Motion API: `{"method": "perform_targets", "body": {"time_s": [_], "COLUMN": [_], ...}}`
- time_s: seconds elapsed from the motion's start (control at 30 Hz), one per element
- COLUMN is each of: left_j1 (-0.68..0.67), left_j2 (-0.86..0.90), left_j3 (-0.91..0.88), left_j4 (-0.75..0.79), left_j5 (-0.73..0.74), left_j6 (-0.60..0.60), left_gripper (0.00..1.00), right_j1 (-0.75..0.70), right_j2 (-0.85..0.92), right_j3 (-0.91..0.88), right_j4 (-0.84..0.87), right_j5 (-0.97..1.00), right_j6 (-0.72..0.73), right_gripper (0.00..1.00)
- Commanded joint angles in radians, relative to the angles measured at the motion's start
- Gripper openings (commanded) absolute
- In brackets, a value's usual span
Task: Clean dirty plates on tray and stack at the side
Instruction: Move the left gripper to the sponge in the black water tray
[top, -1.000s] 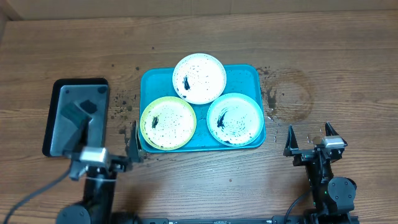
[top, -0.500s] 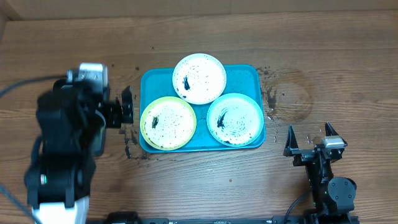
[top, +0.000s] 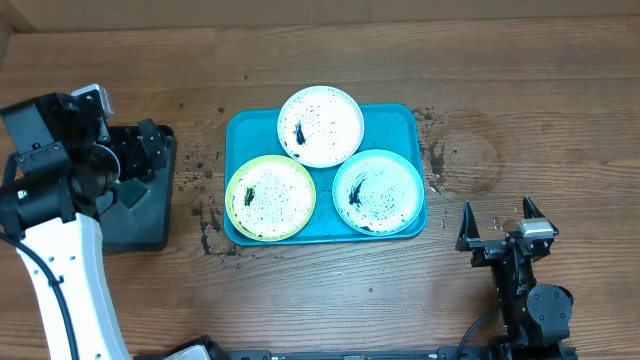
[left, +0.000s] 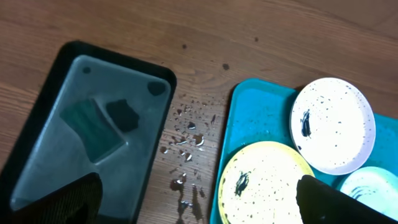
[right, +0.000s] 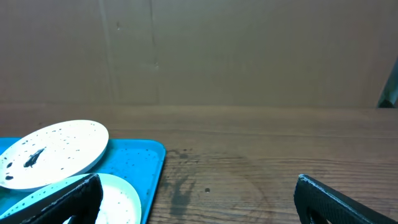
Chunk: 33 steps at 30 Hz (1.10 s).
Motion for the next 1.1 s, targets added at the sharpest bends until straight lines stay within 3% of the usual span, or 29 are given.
{"method": "perform_targets", "body": {"time_s": [0.0,0.07,0.13,0.33,0.5,1.07], "left_j1": [0.006,0.007,0.007,0.012,0.027,0.122], "left_j2": [0.026,0.052,0.077,0.155,0.276,0.524], "left_j3": [0.028,0.028,0.028,0.077,0.3,0.31], "left_j4": [-0.003,-0.006,-0.01,-0.073,-0.266,-0.195], "left_j5": [-0.105,-0.261,-0.305,-0.299,-0.289,-0.292], "left_j6": [-0.139,-0.217,-0.232,-0.208,-0.16,-0.251], "left_gripper": [1.0,1.0,1.0,1.0,1.0,1.0], "right_j1": [0.0,0.0,0.0,0.0,0.0,0.0], "right_j2": [-0.008,-0.008,-0.008,-0.008,-0.008,-0.008], "right_j3": [-0.01,-0.01,-0.01,-0.01,-0.01,-0.01], "right_j4": [0.003,0.003,0.003,0.003,0.003,0.003], "right_j5": [-0.005,-0.005,-0.005,-0.005,-0.005,-0.005], "right_j6": [-0.001,-0.001,-0.001,-0.001,-0.001,-0.001], "right_gripper": [1.0,1.0,1.0,1.0,1.0,1.0]}}
